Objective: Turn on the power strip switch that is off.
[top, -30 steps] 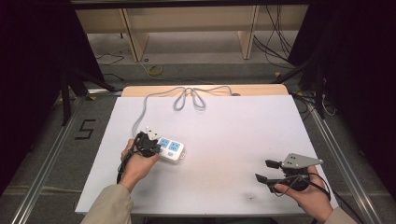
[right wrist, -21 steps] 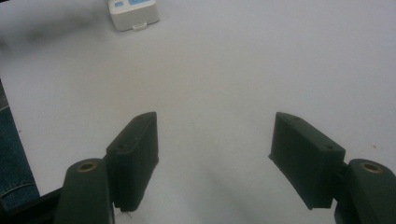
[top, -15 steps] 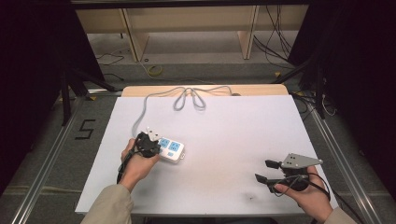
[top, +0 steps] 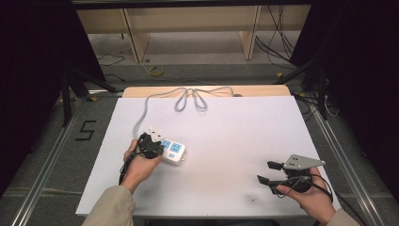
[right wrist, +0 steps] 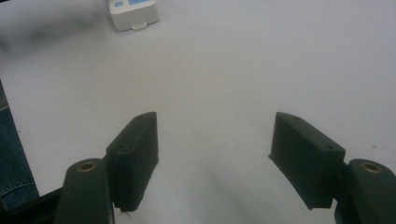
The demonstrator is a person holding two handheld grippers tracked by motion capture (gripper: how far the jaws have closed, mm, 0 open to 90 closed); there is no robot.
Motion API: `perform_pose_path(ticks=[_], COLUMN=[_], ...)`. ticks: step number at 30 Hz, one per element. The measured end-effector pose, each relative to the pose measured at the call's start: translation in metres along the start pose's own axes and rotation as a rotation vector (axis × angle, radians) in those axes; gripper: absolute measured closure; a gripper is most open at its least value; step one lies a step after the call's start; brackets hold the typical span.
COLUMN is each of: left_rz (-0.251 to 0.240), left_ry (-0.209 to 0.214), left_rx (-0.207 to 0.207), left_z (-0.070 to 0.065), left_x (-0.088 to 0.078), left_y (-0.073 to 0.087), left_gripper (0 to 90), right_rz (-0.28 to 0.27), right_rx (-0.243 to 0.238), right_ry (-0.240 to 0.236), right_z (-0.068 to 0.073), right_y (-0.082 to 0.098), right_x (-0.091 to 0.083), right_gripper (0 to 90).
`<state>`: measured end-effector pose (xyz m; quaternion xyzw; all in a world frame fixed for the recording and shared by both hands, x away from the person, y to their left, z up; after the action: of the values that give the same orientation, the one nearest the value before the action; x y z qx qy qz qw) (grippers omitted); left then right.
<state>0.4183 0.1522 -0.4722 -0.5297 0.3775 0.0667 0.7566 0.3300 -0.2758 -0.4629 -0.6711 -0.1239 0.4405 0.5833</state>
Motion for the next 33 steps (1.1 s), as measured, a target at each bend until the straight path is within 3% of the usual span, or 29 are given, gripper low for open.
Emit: perform_pose_path(ticks=[1,3,9,14,21,33], left_rz=[0.004,-0.001,0.003,-0.001,0.006,0.013], left_ry=[0.001,0.018,0.017,0.009,0.004,0.017], left_rx=[0.007,-0.022,-0.005,-0.028,-0.02,-0.052], left_z=[-0.0003,-0.0011,-0.0022,0.0021,0.0015,0.0041], left_x=[0.0,0.0008,0.001,-0.0002,0.0006,0.0014], left_y=[-0.0002,-0.0004,-0.0008,-0.0003,-0.0003,0.0002], left_gripper=[89.9,89.8,89.9,89.9,89.9,89.9], right_rz=[-0.001,-0.001,-0.001,-0.001,0.0,0.001], right_rx=[0.0,0.0,0.0,0.001,0.0,-0.002], right_ry=[0.0,0.0,-0.002,-0.001,-0.003,-0.004], right_z=[0.0001,0.0001,0.0004,-0.0001,0.0005,0.0008], right_y=[0.0,0.0,0.0,0.0001,0.0,0.0], right_x=[-0.0002,-0.0004,-0.0006,-0.0005,-0.0003,-0.0007], right_gripper=[32.4,32.4,32.4,32.4,32.4,32.4])
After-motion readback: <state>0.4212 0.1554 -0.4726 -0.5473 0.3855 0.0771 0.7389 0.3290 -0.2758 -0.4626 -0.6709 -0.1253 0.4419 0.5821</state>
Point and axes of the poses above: each handheld gripper's, and its own axes: x roughly forward along the jaws, y roughly out of its underside, z roughly to its left, the point moved 2 cm from there along x, roughly forward along the jaws, and after that the axes turned 8 degrees about -z, right-handed, at the moved point
